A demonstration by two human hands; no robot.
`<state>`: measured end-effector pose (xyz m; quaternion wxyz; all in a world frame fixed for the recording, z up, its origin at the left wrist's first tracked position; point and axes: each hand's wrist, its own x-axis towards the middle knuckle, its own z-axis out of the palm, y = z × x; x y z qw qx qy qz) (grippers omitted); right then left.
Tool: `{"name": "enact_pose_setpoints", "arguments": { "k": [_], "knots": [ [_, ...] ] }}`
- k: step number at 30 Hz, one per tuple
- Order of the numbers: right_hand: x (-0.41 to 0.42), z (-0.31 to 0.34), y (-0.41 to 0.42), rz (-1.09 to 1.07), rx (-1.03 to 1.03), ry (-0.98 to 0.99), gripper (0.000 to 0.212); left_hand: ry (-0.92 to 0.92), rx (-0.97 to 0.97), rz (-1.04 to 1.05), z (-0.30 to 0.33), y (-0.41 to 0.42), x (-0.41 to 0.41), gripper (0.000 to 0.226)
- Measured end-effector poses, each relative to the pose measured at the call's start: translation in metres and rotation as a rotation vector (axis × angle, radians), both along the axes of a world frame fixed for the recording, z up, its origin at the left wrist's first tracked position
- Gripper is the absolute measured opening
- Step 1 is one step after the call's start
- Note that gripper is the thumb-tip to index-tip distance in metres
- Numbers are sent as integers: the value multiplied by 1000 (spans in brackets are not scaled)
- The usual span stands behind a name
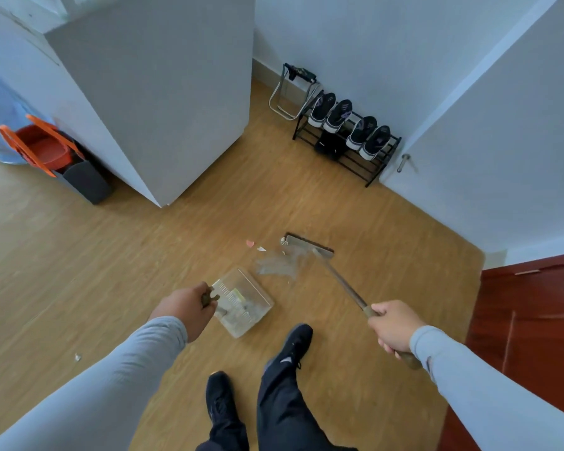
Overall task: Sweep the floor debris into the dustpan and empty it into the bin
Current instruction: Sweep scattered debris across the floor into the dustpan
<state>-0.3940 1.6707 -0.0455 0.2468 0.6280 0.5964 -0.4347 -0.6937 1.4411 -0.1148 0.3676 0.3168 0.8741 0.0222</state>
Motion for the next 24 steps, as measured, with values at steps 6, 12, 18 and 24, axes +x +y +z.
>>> {"name": "enact_pose_setpoints", "arguments": {
  "k": [6, 12, 18, 24],
  "knots": [
    [-38, -64, 106, 24, 20, -61, 48, -7, -45, 49, -18, 45, 0, 15],
    [-30, -97, 144, 187, -34, -227, 57, 11, -61, 91, -25, 66, -1, 16],
    [35, -67, 126, 375, -102, -346, 56, 16, -53, 103, -22, 75, -8, 16],
    [34, -17, 153, 276, 19, -238, 50, 0, -45, 85, -22, 76, -10, 15]
  ]
}}
